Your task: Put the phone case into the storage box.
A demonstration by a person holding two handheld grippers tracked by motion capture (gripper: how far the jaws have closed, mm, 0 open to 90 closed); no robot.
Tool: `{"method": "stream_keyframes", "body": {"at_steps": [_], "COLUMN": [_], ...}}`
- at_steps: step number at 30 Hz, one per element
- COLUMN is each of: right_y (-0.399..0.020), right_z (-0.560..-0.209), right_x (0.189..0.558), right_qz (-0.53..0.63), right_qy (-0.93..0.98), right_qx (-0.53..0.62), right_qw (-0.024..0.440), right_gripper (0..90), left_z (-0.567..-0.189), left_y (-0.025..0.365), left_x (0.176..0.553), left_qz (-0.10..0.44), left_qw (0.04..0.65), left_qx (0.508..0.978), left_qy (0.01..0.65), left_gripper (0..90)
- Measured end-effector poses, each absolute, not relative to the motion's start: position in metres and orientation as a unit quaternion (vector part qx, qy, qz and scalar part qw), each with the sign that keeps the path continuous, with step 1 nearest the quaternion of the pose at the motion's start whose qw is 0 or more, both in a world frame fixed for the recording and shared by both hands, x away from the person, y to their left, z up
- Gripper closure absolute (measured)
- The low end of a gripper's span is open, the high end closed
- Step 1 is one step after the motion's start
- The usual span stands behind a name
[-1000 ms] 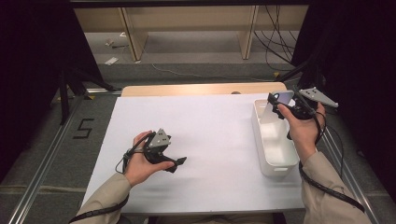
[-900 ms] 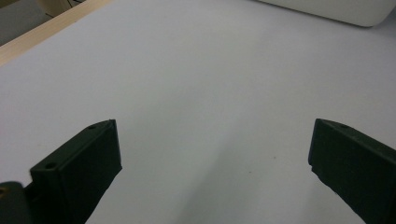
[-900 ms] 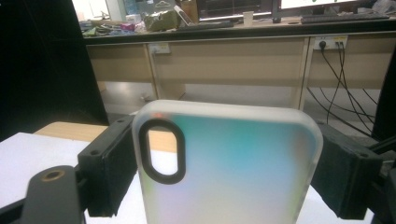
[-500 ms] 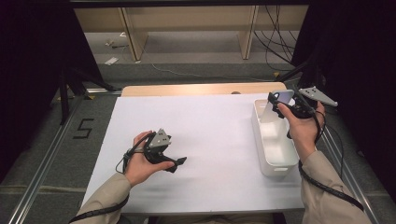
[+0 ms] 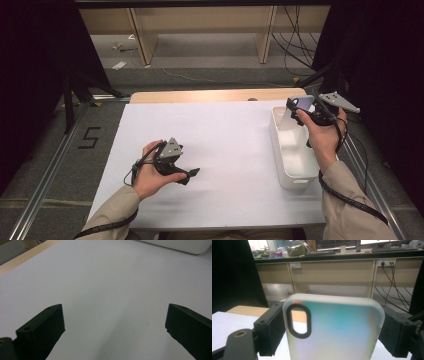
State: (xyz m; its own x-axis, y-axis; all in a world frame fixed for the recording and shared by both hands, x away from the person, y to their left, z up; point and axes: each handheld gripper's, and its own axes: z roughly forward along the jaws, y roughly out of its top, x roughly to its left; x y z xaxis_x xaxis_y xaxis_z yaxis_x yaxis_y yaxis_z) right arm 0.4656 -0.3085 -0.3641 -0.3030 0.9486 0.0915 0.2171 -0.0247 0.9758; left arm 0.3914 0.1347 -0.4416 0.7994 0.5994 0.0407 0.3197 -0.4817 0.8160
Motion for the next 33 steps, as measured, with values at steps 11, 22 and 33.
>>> {"method": "stream_keyframes", "body": {"at_steps": [11,22,33], "right_y": [-0.3039,-0.3045,-0.3045], "right_z": [-0.3642,-0.3651,-0.3653], "right_x": [0.4707,0.4728,0.4754], "right_qz": [0.529,0.526,0.526], "right_qy": [0.608,0.608,0.607], "right_qx": [0.478,0.479,0.480], "right_qw": [0.349,0.351,0.353], "right_gripper": [18.3,18.2,18.3], "left_z": [-0.4413,-0.4412,-0.4413], "left_y": [0.1349,0.1347,0.1347], "left_x": [0.3912,0.3913,0.3913], "left_qz": [0.162,0.163,0.164], "left_qw": [0.430,0.431,0.431], "left_qx": [0.845,0.845,0.845], "left_qy": [0.271,0.272,0.271], "left_gripper": [1.6,1.6,1.6]}}
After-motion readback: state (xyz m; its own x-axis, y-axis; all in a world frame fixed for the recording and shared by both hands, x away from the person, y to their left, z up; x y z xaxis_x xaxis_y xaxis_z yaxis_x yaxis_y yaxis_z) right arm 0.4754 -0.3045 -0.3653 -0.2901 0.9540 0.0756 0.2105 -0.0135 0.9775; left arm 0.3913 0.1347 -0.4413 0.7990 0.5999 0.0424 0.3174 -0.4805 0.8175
